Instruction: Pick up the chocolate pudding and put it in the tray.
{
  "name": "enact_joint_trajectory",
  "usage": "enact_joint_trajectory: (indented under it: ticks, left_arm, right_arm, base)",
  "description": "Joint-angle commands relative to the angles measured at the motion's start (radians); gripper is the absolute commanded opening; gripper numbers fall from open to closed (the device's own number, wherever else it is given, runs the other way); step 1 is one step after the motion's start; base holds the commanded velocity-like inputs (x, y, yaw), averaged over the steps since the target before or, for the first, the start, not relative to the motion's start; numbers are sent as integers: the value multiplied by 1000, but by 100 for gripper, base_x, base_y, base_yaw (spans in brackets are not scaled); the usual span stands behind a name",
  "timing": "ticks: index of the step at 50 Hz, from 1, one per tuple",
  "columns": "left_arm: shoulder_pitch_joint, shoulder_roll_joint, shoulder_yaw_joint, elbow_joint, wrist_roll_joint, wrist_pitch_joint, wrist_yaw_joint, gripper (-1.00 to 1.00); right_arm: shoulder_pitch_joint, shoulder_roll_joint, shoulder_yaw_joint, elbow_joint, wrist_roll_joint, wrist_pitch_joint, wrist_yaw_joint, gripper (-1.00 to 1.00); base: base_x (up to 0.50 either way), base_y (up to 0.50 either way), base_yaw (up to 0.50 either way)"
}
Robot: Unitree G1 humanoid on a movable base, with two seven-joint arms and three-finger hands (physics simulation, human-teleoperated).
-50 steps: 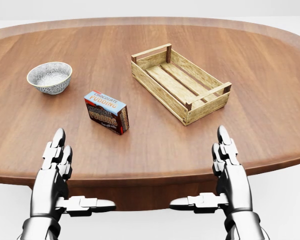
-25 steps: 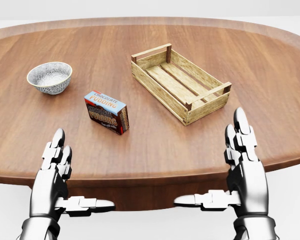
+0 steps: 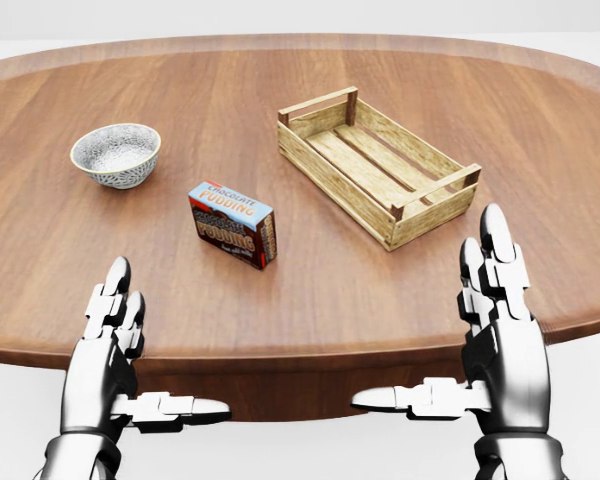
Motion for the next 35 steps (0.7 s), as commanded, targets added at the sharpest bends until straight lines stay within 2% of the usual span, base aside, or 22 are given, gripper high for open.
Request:
enact_joint_trajectory:
  ticks: [1, 18, 35]
  left_arm:
    - [-2, 3, 3, 5, -1, -2, 0, 100]
    - [2, 3, 2, -10, 0, 8, -1, 100]
    - [2, 3, 2, -10, 0, 8, -1, 100]
  right_arm:
    - [1, 2, 1, 4, 2, 0, 2, 100]
    - [4, 3, 2, -5, 9, 0, 2, 100]
    - [2, 3, -1, 3, 22, 0, 5, 100]
  base:
    - [0, 41, 0]
    - [0, 41, 0]
    - [1, 0, 0]
